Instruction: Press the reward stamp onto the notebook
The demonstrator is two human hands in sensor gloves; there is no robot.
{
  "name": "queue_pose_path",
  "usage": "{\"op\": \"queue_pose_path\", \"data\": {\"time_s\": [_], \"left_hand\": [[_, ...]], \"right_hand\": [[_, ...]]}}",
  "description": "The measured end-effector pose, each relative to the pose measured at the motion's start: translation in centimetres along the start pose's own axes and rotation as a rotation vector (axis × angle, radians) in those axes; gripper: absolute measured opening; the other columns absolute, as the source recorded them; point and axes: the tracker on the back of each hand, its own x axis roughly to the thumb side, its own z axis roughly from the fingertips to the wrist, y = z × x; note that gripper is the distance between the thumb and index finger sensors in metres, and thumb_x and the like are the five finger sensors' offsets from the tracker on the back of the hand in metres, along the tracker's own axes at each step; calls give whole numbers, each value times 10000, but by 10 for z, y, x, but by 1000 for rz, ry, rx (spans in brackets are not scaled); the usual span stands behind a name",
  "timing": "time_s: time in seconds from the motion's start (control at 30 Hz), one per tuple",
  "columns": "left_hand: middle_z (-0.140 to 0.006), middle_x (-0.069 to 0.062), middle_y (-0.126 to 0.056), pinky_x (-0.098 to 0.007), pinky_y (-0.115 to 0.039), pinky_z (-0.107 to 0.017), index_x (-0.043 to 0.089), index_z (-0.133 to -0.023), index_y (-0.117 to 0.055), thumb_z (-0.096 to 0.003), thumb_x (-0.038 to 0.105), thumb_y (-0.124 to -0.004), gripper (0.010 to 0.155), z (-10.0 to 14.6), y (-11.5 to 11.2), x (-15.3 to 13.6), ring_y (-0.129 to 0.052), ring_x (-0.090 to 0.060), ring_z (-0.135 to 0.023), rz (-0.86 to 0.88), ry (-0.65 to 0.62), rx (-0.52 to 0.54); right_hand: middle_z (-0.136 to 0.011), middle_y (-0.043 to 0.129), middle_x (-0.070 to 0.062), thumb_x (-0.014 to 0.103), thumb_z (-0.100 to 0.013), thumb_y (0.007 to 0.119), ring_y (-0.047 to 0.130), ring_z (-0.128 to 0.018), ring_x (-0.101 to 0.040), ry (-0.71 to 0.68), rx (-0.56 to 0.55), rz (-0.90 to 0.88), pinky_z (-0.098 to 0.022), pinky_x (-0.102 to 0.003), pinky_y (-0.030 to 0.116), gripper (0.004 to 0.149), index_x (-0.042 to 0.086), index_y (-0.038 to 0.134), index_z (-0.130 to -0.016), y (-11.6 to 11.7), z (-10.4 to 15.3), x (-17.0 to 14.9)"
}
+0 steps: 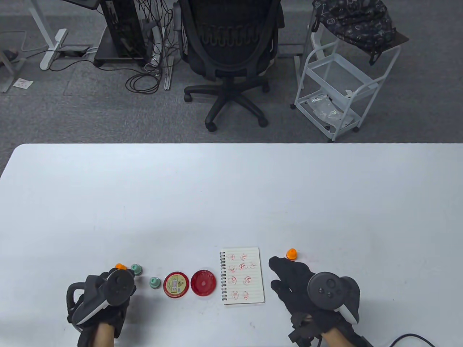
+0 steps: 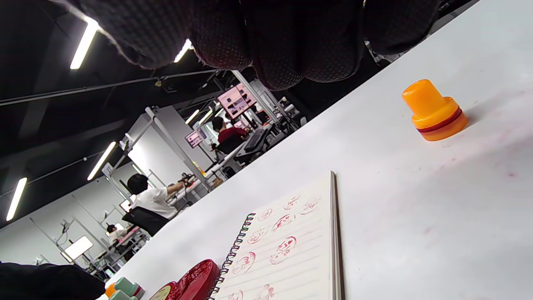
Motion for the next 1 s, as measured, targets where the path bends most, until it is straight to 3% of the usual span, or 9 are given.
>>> {"op": "queue_pose_path", "data": {"time_s": [0.17,0.37,0.5,0.73,1.0], "left_hand": [[-846,-140,-916,-550,-768,-545,119,-930,-855,-462,299,-867,502,-3,-4,4,-965,-313,-598,-4,-13,-48],[-846,-146,-915,-544,-771,-539,111,-944,-845,-469,367,-847,540,1,1,0,-965,-313,-594,-5,32,-6],[-845,-147,-916,-541,-774,-536,112,-946,-844,-476,393,-830,547,7,7,4,-966,-313,-593,18,7,75],[-970,-200,-815,-573,-734,-574,118,-1017,-772,-473,459,-826,644,16,24,36,-896,-402,-732,142,-150,334],[-1008,-202,-792,-591,-715,-594,128,-1037,-759,-483,494,-805,665,9,45,74,-865,-447,-786,173,-252,379]], "right_hand": [[-993,711,-124,414,-434,745,731,-892,-431,5,8,6,-649,-600,632,598,184,666,-981,0,0,0],[-995,707,-123,416,-434,743,725,-896,-432,8,9,7,-652,-599,629,605,196,647,-990,0,0,-1],[-999,702,-121,417,-434,742,721,-899,-433,7,4,7,-653,-600,627,608,198,641,-992,-1,0,-1],[-1012,684,-118,422,-434,742,702,-914,-434,-8,-15,14,-659,-605,617,621,208,617,-1004,-5,1,1],[-1017,678,-117,426,-435,743,693,-923,-435,-15,-20,62,-667,-612,606,620,210,623,-1003,-7,1,0]]}}
